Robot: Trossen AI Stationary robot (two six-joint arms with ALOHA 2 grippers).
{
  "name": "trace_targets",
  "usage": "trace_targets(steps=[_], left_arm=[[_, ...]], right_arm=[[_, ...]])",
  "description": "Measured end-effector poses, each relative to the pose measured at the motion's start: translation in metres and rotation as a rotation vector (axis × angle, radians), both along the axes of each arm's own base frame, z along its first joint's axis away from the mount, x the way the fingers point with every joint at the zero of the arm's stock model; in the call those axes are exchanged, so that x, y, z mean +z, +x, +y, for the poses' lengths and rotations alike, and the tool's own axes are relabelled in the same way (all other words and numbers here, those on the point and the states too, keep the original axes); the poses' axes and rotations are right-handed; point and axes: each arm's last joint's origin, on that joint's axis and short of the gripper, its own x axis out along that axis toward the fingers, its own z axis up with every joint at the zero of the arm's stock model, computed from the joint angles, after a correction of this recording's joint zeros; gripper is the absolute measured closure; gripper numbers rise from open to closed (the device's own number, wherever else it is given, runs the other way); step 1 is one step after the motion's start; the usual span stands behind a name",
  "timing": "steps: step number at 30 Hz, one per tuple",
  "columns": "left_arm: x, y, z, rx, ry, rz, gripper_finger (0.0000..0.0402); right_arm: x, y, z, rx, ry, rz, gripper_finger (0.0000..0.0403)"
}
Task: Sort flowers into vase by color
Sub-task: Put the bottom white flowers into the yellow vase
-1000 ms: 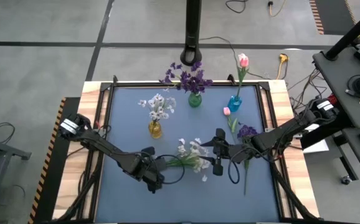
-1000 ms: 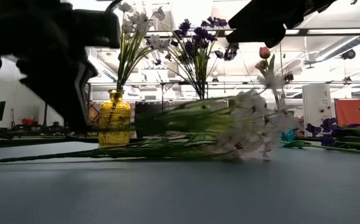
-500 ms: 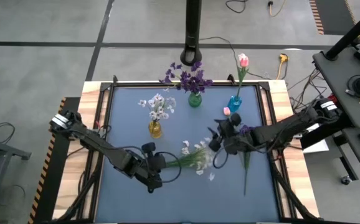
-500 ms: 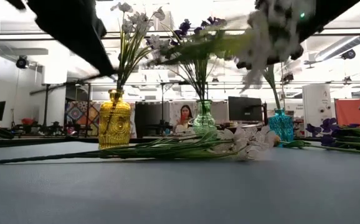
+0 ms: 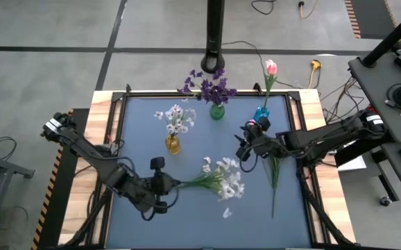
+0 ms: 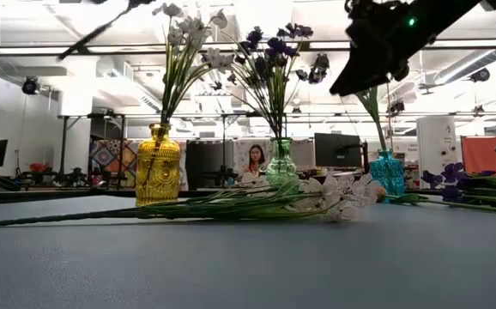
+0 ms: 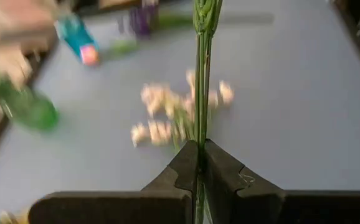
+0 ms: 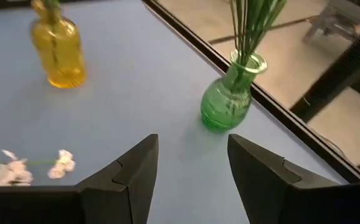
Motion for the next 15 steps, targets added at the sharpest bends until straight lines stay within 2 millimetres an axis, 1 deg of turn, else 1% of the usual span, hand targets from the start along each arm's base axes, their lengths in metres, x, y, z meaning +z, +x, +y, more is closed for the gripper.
trace_targets(steps=[2, 3, 5, 6, 9, 11, 15], left_arm=[[0.007, -0.003, 0.000, -0.035, 0.020, -0.089, 0.0401], [0.011, -0.004, 0.000, -0.053, 0.014, -0.141, 0.0401], [0.015, -0.005, 0.001, -0.082, 0.001, -0.244, 0.0401], [0.014, -0.004, 0.002, -0.090, 0.004, -0.289, 0.0401], [0.003, -0.004, 0.004, -0.112, 0.007, -0.426, 0.0401], [-0.006, -0.005, 0.005, -0.114, -0.013, -0.519, 0.0401], [-0.026, -0.007, 0.010, -0.080, -0.065, -0.648, 0.0401]], right_arm=[[0.003, -0.003, 0.003, 0.036, 0.009, -0.031, 0.0213], [0.001, -0.004, 0.005, 0.069, 0.014, -0.043, 0.0211], [-0.007, -0.005, 0.010, 0.161, 0.050, -0.114, 0.0205], [-0.012, -0.005, 0.014, 0.220, 0.068, -0.165, 0.0202], [-0.029, -0.007, 0.026, 0.419, 0.108, -0.349, 0.0194], [-0.041, -0.010, 0.033, 0.507, 0.107, -0.441, 0.0189], [-0.045, -0.007, 0.044, 0.579, 0.079, -0.577, 0.0180]])
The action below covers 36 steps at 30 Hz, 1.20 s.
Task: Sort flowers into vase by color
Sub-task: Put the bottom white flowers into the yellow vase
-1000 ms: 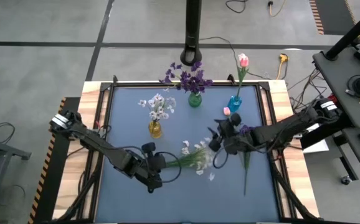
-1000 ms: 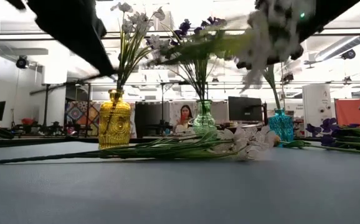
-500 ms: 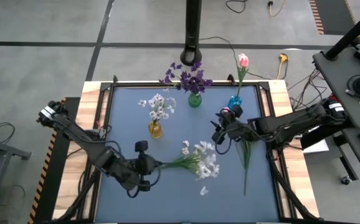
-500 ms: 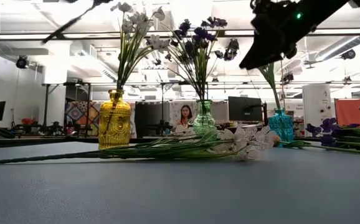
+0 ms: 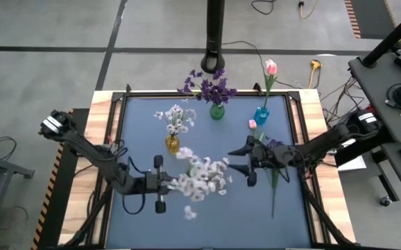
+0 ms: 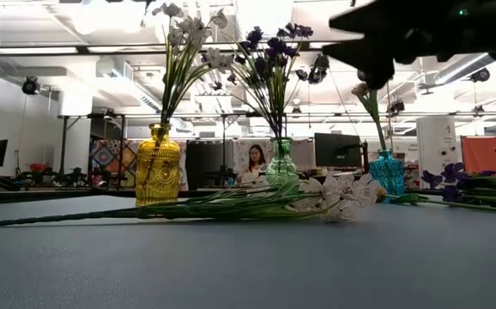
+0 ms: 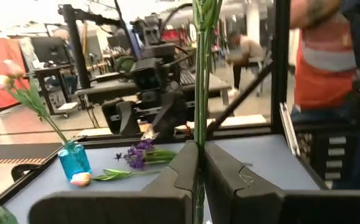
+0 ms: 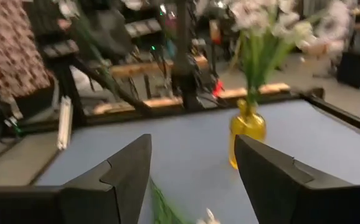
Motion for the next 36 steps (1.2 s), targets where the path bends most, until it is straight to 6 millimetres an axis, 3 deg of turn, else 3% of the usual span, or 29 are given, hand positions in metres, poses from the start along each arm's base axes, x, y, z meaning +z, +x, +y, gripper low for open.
trace_targets(steps=[7, 14, 20, 26, 36], left_arm=[[-0.025, 0.011, -0.003, 0.042, 0.038, -0.031, 0.0401], [-0.035, 0.029, -0.008, 0.118, 0.086, 0.006, 0.0401], [-0.043, 0.038, -0.003, 0.145, 0.074, 0.016, 0.0401], [-0.049, 0.044, -0.002, 0.162, 0.066, 0.023, 0.0401], [-0.048, 0.045, -0.002, 0.160, 0.062, 0.018, 0.0401]], right_arm=[[0.010, 0.034, 0.014, 0.011, -0.056, -0.052, 0.0150], [0.023, 0.069, 0.028, 0.113, -0.140, -0.097, 0.0116], [0.028, 0.096, 0.039, 0.167, -0.182, -0.119, 0.0112], [0.027, 0.112, 0.047, 0.182, -0.188, -0.127, 0.0137], [0.029, 0.114, 0.047, 0.178, -0.177, -0.149, 0.0239]])
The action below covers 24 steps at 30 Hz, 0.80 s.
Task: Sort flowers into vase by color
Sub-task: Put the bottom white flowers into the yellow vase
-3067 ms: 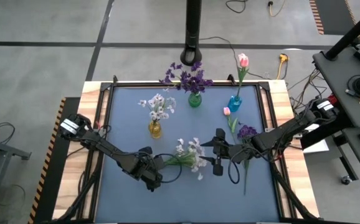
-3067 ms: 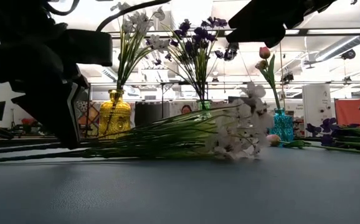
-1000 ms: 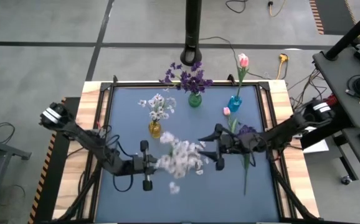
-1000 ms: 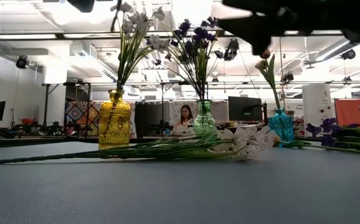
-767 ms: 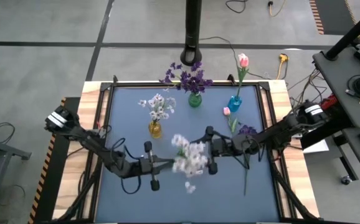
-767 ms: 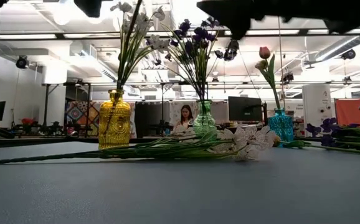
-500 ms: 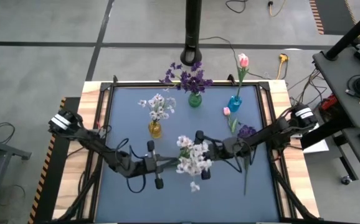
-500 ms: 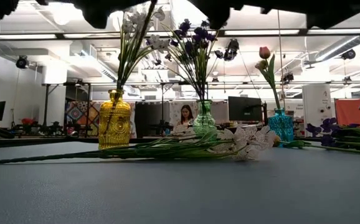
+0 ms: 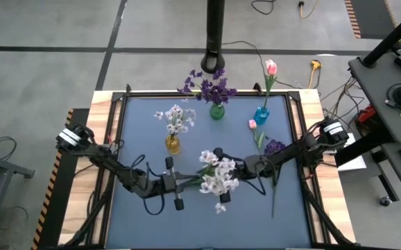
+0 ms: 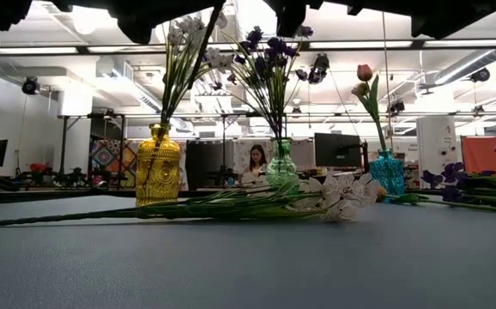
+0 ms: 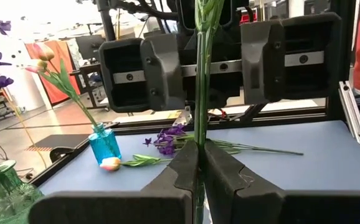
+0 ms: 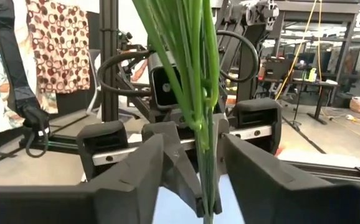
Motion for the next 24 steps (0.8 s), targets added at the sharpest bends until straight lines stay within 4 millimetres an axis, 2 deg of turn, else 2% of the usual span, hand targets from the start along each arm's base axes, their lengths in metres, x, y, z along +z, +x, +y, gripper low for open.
trace_targets(steps=[9, 13, 19, 24], left_arm=[[0.0011, 0.0000, 0.0003, 0.001, -0.003, -0.009, 0.0400], [0.0020, -0.0001, 0.0003, 0.000, -0.023, -0.019, 0.0384], [0.0023, -0.0004, 0.0001, 0.000, -0.033, -0.023, 0.0310], [0.0042, -0.0030, -0.0027, -0.009, -0.033, -0.023, 0.0238]], right_arm=[[-0.0011, 0.0004, 0.0001, -0.002, 0.007, 0.004, 0.0345], [-0.0014, 0.0005, -0.0001, -0.003, 0.007, 0.007, 0.0381], [-0.0027, 0.0005, 0.0000, 0.002, 0.022, 0.028, 0.0390], [0.0003, -0.0060, -0.0030, -0.036, -0.011, 0.149, 0.0390]])
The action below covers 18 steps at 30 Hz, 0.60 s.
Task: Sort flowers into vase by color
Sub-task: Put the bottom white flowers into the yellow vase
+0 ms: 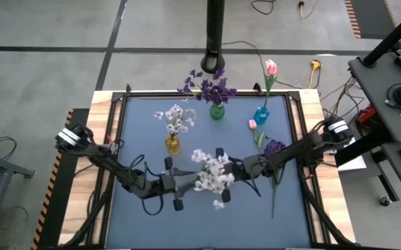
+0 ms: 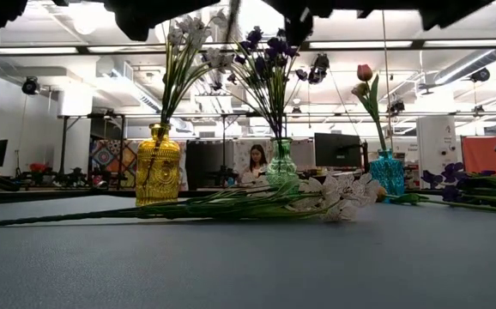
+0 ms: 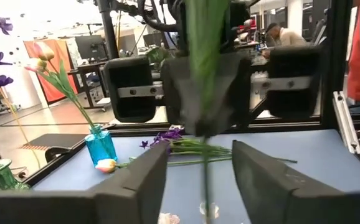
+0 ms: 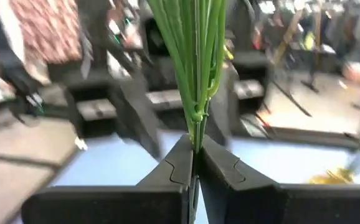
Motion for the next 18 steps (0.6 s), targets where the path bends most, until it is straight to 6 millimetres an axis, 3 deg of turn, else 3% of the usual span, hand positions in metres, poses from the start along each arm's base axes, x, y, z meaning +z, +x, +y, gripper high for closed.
trace_targets(steps=[7, 18], left_arm=[[0.015, 0.002, 0.001, -0.002, -0.042, -0.046, 0.0197], [0.020, 0.030, 0.008, 0.063, -0.041, 0.040, 0.0198]], right_arm=[[-0.005, -0.018, -0.008, -0.113, -0.009, 0.293, 0.0390], [-0.006, -0.018, -0.006, -0.126, -0.013, 0.298, 0.0390]])
